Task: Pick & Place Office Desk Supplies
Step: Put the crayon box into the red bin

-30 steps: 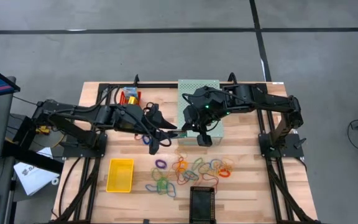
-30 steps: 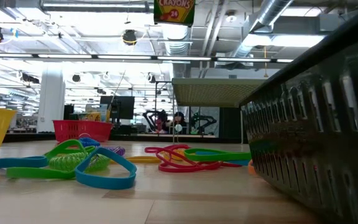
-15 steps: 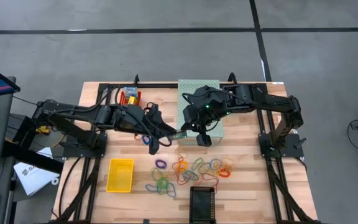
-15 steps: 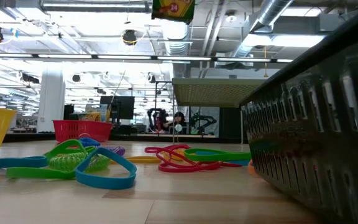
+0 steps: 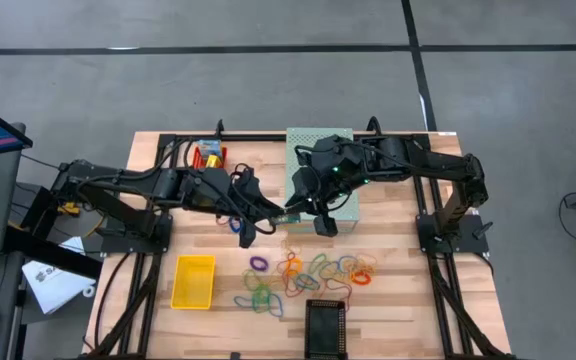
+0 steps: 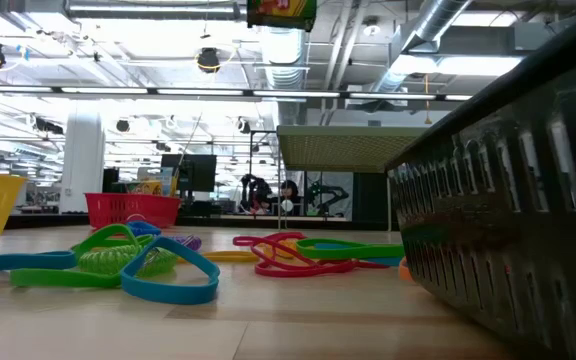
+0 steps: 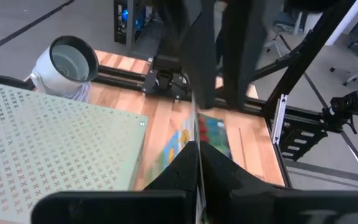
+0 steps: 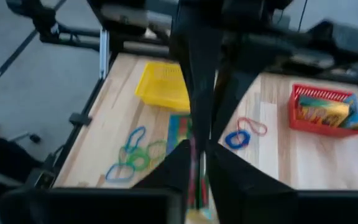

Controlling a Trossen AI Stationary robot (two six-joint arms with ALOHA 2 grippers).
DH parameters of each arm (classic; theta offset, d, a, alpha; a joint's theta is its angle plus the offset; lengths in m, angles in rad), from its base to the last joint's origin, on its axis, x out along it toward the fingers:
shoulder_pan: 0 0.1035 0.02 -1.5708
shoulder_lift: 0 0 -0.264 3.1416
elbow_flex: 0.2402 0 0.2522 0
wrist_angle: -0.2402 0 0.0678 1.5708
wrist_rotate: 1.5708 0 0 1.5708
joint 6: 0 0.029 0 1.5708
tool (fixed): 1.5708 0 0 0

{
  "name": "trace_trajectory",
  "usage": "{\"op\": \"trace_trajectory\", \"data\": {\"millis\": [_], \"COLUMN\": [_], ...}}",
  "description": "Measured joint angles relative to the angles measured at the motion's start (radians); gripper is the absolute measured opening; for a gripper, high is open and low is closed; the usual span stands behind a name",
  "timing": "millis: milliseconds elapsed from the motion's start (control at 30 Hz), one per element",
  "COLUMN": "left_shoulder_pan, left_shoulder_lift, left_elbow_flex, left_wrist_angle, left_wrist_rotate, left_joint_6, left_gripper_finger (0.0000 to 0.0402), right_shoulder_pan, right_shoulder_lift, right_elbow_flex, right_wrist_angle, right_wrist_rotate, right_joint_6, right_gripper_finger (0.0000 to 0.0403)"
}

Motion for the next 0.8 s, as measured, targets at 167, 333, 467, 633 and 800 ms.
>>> {"op": "trace_trajectory", "data": {"millis": [167, 333, 467, 633, 800], "left_shoulder_pan": [0.0, 0.024, 0.038, 0.038, 0.041], "left_shoulder_lift": [-0.013, -0.076, -0.17, -0.302, -0.377], "left_elbow_flex": [0.0, 0.0, 0.0, 0.001, -0.014], "left_wrist_angle": [-0.059, -0.274, -0.454, -0.638, -0.743], "left_wrist_rotate": [-0.061, -0.214, -0.36, -0.555, -0.702], "left_joint_6": [-0.003, -0.058, -0.147, -0.283, -0.447], "left_gripper_finger": [0.0, 0.0, 0.0, 0.0, 0.0], "right_shoulder_pan": [0.003, 0.001, 0.001, 0.002, 0.002], "right_shoulder_lift": [0.0, 0.0, -0.001, -0.022, -0.03], "right_elbow_flex": [0.016, 0.089, 0.146, 0.16, 0.158], "right_wrist_angle": [0.015, -0.063, -0.161, -0.215, -0.269], "right_wrist_rotate": [0.048, 0.104, 0.134, 0.137, 0.18], "right_joint_6": [0.014, 0.026, 0.055, 0.086, 0.1], "right_gripper_finger": [0.0127, 0.0171, 0.0179, 0.0169, 0.016]}}
